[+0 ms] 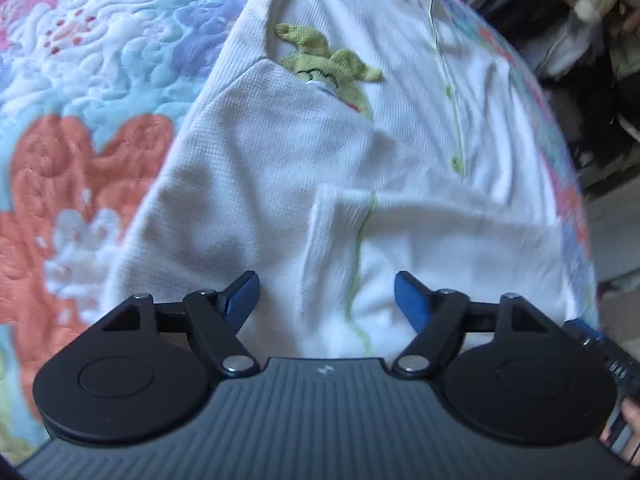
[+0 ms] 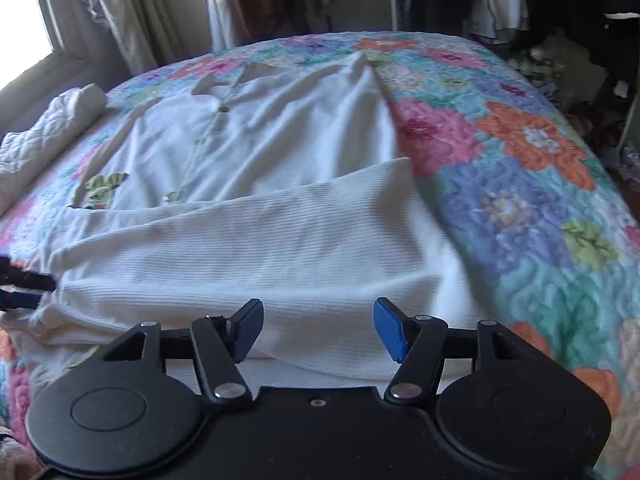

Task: Fold clothes

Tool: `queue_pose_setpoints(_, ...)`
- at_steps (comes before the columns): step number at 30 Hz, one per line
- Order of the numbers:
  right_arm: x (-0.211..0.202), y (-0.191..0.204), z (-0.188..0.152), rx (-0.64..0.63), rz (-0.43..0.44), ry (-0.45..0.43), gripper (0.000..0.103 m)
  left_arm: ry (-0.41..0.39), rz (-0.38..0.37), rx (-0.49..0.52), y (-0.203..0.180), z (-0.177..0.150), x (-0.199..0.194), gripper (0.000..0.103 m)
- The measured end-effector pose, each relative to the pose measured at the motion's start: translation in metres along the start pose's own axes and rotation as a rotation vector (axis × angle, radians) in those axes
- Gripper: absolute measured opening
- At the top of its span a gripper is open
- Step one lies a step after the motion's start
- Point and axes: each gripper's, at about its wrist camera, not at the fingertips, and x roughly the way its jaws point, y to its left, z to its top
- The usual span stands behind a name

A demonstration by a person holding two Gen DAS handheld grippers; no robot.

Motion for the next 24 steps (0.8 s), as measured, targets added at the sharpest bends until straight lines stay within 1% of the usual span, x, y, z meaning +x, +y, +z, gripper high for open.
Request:
queue_pose_setpoints(1, 0.004, 0.002, 0.002, -0.004, 0.006, -0.003, 0.066, -0.044, 0.018, 0.022, -0.006, -0.002, -0.001, 0.013)
queue_pose_setpoints(2, 0.008, 0.005, 0.003, -0.014, 0.018, -0.007, 0.066, -0.112, 0.048, 0.042, -0.015, -0.006, -0.005, 0.003)
queue_pose_setpoints(4, 0.017, 0.011, 0.006, -0.041, 0.044, -0.018, 0.066, -0.248, 0.095, 0.088, -0.031, -0.012, -0.017, 0.003)
queue_pose_setpoints(6, 0.026, 0.015, 0.008, -0.077, 0.046, -0.024, 0.066, -0.379, 0.112, 0.147, -0.044, -0.015, -0.042, 0.003)
queue_pose_setpoints(7, 0.031, 0.016, 0.009, -0.093, 0.039, -0.022, 0.066, -0.425, 0.123, 0.169, -0.048, -0.016, -0.052, 0.003)
queue_pose_setpoints(8, 0.034, 0.016, 0.008, -0.086, 0.033, -0.014, 0.066, -0.433, 0.141, 0.176, -0.048, -0.017, -0.057, 0.003)
queue_pose_setpoints(10, 0.044, 0.012, 0.003, -0.062, 0.032, 0.064, 0.07, -0.399, 0.186, 0.165, -0.041, -0.017, -0.055, 0.004)
queue_pose_setpoints(11, 0.046, 0.016, -0.001, -0.095, 0.014, 0.076, 0.07, -0.34, 0.208, 0.148, -0.033, -0.015, -0.044, 0.005)
queue_pose_setpoints(13, 0.047, 0.026, -0.008, -0.176, -0.026, 0.091, 0.072, -0.191, 0.247, 0.102, -0.017, -0.011, -0.017, 0.005)
queue_pose_setpoints(14, 0.046, 0.032, -0.009, -0.219, -0.051, 0.096, 0.073, -0.151, 0.258, 0.084, -0.013, -0.01, -0.009, 0.006)
queue_pose_setpoints(15, 0.045, 0.037, -0.009, -0.24, -0.078, 0.093, 0.076, -0.133, 0.262, 0.078, -0.011, -0.009, -0.006, 0.006)
queue_pose_setpoints(16, 0.043, 0.041, -0.008, -0.258, -0.106, 0.088, 0.077, -0.134, 0.264, 0.086, -0.012, -0.01, -0.007, 0.007)
queue_pose_setpoints(18, 0.037, 0.04, -0.007, -0.254, -0.112, 0.059, 0.077, -0.172, 0.266, 0.127, -0.02, -0.011, -0.018, 0.02)
queue_pose_setpoints(19, 0.034, 0.037, -0.006, -0.245, -0.111, 0.052, 0.077, -0.188, 0.27, 0.144, -0.022, -0.012, -0.024, 0.038)
queue_pose_setpoints(20, 0.035, 0.032, -0.006, -0.235, -0.129, 0.059, 0.077, -0.201, 0.276, 0.156, -0.023, -0.014, -0.03, 0.051)
queue_pose_setpoints(22, 0.037, 0.021, -0.005, -0.215, -0.169, 0.077, 0.077, -0.18, 0.262, 0.161, -0.021, -0.013, -0.032, 0.053)
queue_pose_setpoints(24, 0.044, 0.003, -0.005, -0.175, -0.263, 0.099, 0.078, -0.145, 0.24, 0.161, -0.019, -0.011, -0.03, 0.055)
